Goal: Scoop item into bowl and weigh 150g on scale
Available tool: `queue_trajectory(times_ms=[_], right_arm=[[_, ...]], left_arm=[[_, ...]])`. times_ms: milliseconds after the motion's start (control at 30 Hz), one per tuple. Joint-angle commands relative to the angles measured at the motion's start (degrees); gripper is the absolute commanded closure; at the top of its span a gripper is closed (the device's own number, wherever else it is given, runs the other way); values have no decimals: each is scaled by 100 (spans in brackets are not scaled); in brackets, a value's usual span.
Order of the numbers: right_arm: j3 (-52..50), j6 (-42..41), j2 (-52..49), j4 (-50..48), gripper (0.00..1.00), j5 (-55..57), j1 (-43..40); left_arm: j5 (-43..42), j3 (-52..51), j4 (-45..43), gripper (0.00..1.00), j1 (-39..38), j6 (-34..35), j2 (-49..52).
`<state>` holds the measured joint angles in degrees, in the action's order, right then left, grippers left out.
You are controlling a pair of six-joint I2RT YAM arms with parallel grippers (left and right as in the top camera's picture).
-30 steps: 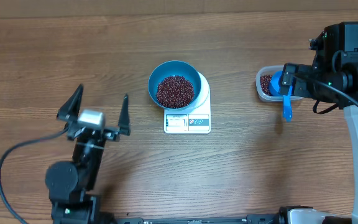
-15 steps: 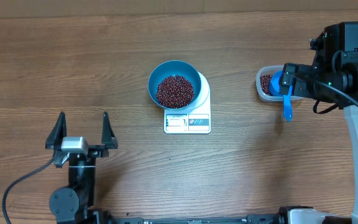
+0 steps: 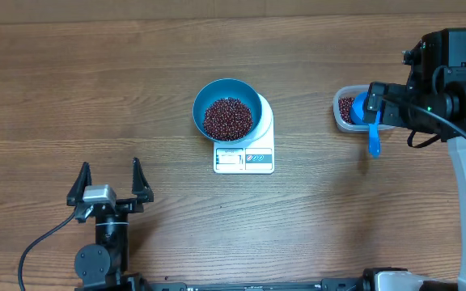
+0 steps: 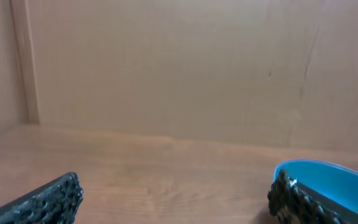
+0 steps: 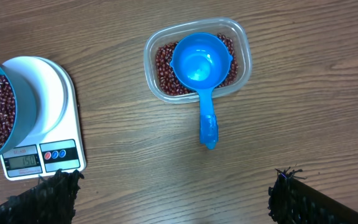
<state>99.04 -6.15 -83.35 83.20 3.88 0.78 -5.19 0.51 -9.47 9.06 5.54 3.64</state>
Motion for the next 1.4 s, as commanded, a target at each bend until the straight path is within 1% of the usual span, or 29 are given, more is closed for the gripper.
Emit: queue_trajectory(times_ms=[0,33,67,133,1367], right_arm=[[140,66,105,-13,0,48,-15],[140,66,105,-13,0,50,-15],[140,66,105,-13,0,50,-15],[140,66,105,-13,0,48,-15],[140,66,105,-13,0,50,-15]], left_arm=[[116,-24,398,0,35,-15,-92],[114,-24,612,1,35,-46,-131],[116,-24,1049,0,37,-46,-249],[116,-24,1379,1,48,-83,-350],[116,-22,1373,0,116,-125,-339]])
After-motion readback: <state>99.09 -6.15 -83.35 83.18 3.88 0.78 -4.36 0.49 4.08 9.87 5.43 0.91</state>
